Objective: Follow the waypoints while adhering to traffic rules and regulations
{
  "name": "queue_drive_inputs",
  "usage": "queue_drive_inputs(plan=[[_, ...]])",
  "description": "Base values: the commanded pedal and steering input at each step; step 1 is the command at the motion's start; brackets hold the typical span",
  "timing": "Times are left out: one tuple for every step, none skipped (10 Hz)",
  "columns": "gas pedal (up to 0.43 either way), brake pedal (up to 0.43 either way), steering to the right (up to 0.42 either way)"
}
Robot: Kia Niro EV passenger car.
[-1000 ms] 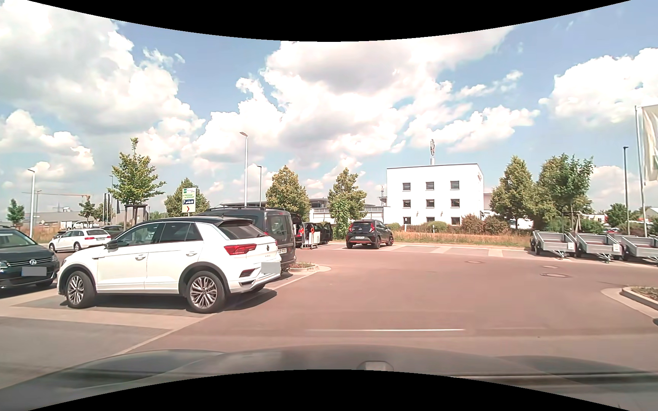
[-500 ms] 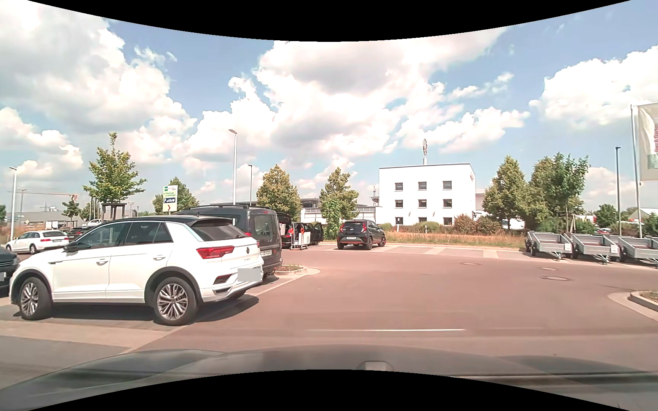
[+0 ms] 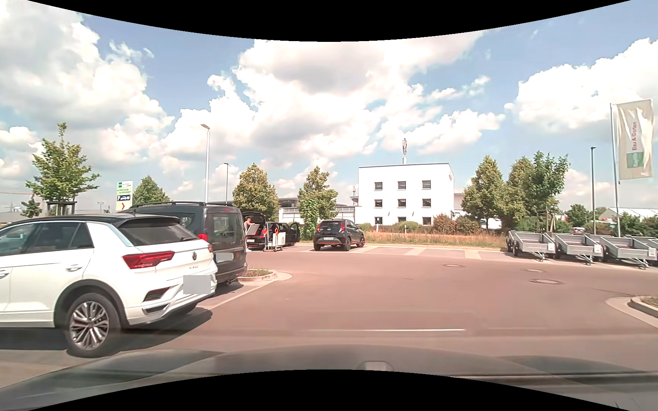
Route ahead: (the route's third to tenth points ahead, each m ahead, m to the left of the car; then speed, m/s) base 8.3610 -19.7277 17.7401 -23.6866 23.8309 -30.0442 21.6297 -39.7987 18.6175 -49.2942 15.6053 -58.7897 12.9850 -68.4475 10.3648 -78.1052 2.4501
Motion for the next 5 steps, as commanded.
queue_drive_inputs(plan=[[0.138,0.000,0.254],[0.110,0.000,0.255],[0.087,0.000,0.254],[0.079,0.000,0.253],[0.059,0.000,0.251]])
